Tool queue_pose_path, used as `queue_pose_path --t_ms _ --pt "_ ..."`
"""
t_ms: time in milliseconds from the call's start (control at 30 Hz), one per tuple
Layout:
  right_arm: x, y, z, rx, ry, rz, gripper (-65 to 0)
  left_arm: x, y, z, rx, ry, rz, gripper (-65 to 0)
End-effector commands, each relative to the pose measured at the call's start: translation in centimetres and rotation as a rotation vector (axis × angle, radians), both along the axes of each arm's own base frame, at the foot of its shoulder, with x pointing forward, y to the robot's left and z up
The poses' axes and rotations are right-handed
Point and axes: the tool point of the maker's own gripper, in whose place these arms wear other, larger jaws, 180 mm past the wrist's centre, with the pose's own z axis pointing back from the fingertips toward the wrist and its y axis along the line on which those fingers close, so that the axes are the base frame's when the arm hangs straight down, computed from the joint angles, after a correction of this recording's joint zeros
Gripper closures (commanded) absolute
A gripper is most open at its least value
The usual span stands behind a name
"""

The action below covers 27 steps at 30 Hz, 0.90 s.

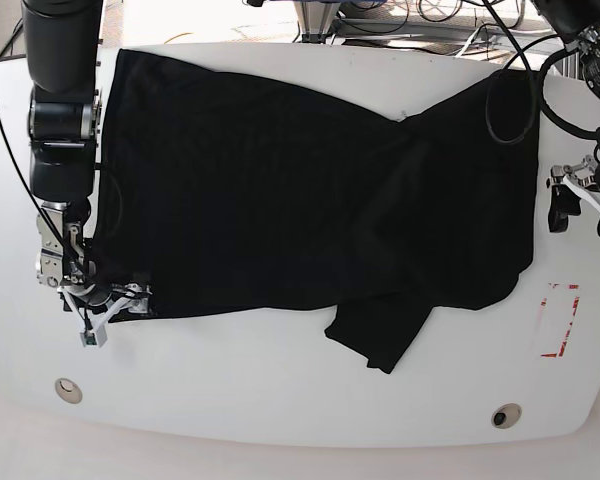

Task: Layout the t-shirt on the table in an organized manner, then fold the t-shirt properly
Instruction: 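Grasp the hem corners with both grippers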

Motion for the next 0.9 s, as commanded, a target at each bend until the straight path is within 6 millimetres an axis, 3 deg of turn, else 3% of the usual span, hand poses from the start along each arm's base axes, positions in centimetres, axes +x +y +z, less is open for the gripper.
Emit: queue_pose_path --t_ms 0,333,800,867 --pt "0.4 -3.4 1.9 -0.01 -0.065 -0.067 -59.5 0.2 0.3 1.1 0.023 -0.029 -0.003 -48.5" --pt "-2.3 -7.0 0.4 -0.04 -0.044 -0.121 -59.5 0.3 0.1 1.0 0.022 -0.027 -0.009 -48.5" --pt "-5.3 -5.9 -3.5 0.012 0.012 -0.146 -59.0 0.3 0.1 1.0 0.022 -0.026 -0.009 -48.5" --pt "-5.8 -6.0 -3.8 0.032 0.013 -0.169 -56.6 0.3 0.1 1.0 0.022 -0.026 -0.009 -48.5"
